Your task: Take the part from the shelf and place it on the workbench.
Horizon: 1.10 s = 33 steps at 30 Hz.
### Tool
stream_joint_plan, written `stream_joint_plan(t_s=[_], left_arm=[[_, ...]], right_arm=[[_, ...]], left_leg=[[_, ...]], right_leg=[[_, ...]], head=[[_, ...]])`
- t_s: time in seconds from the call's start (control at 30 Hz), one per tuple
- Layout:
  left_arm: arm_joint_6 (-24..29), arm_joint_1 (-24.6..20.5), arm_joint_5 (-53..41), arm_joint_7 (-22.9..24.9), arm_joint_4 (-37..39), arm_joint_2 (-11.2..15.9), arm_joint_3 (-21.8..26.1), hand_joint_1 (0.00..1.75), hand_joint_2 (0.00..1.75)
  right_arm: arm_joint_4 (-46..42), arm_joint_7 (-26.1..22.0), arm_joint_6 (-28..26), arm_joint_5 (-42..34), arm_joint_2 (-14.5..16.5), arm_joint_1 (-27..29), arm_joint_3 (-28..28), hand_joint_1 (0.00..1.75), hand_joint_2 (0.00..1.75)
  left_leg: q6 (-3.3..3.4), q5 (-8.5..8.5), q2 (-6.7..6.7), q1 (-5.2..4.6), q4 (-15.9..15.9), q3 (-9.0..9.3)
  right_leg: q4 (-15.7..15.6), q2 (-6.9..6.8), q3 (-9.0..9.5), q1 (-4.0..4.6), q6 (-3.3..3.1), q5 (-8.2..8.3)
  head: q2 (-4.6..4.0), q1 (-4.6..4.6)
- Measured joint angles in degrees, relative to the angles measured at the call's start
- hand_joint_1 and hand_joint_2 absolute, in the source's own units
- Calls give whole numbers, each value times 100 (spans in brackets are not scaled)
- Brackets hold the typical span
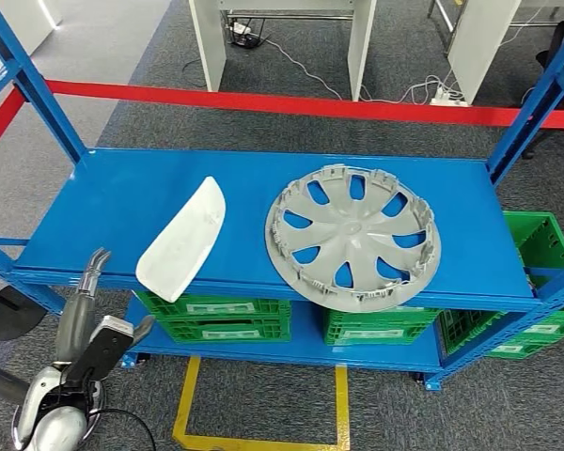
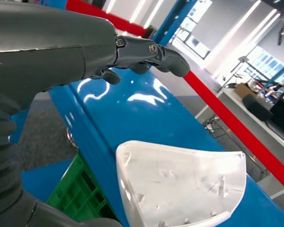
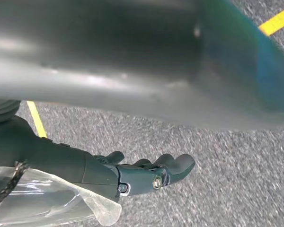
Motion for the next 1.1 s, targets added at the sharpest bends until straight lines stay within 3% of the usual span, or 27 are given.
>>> stream_joint_plan(t_s=[0.3, 1.1], left_arm=[[-169, -249, -336, 104, 114, 43, 3, 0, 175], [-253, -317, -197, 97, 552, -269, -378, 0, 175]], right_arm=[[138, -146, 155, 520, 0, -213, -591, 0, 0], [548, -481, 205, 1208, -1, -561, -1220, 0, 0]], left_leg=[[0, 0, 0, 0, 0, 0], [0, 0, 1, 0, 1, 1]], right_leg=[[0, 1, -1, 0, 0, 0], [0, 2, -2, 0, 0, 0]], head=[[-1, 1], [0, -1]])
